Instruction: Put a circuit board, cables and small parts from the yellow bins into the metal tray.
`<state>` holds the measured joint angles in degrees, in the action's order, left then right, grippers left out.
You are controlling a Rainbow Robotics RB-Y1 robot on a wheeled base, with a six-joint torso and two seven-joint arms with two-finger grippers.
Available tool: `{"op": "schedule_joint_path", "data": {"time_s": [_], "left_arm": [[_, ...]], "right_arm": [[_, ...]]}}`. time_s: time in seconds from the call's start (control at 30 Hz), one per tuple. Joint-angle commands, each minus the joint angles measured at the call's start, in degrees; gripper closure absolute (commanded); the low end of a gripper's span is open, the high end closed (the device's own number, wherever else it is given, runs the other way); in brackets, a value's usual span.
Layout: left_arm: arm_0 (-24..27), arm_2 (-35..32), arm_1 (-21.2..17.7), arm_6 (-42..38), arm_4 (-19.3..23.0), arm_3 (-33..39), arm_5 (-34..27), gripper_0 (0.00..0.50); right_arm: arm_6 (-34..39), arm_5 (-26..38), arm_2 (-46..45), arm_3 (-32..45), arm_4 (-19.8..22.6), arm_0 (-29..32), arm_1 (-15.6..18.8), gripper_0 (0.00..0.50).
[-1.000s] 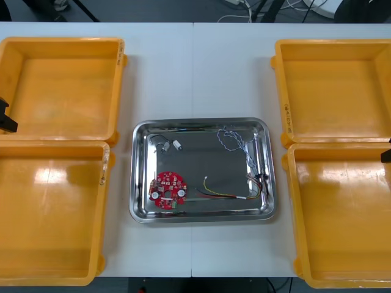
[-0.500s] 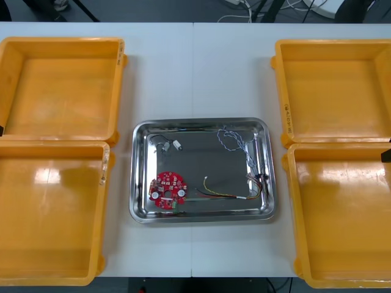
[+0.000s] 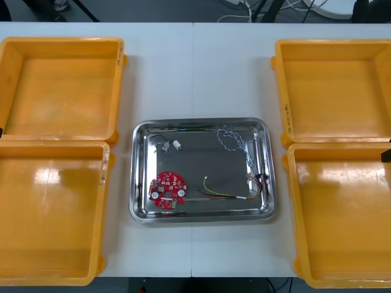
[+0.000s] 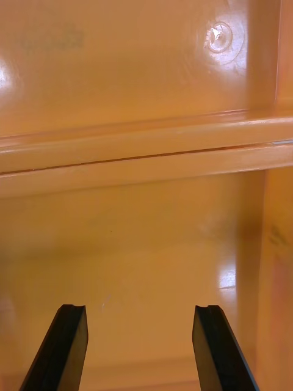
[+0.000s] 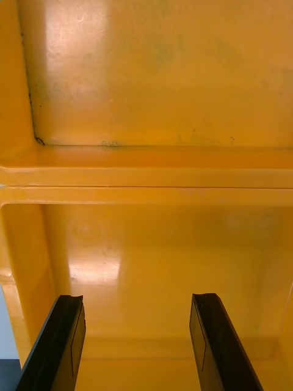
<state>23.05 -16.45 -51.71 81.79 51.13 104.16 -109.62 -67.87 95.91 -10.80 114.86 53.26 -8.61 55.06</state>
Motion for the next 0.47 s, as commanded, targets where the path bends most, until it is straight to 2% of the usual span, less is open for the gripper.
{"op": "schedule_joint_path", "data": {"time_s": [0.03,0.47], "left_arm": [[-0.7,-1.7,0.2,2.3,-0.6,1.8,-0.4,0.000],[-0.7,-1.7,0.2,2.3,-0.6,1.8,-0.4,0.000]], "right_arm": [[2.4,0.3,-2.0,1.6,-0.2,0.4,0.1,0.000],[2.4,0.3,-2.0,1.6,-0.2,0.4,0.1,0.000]]}}
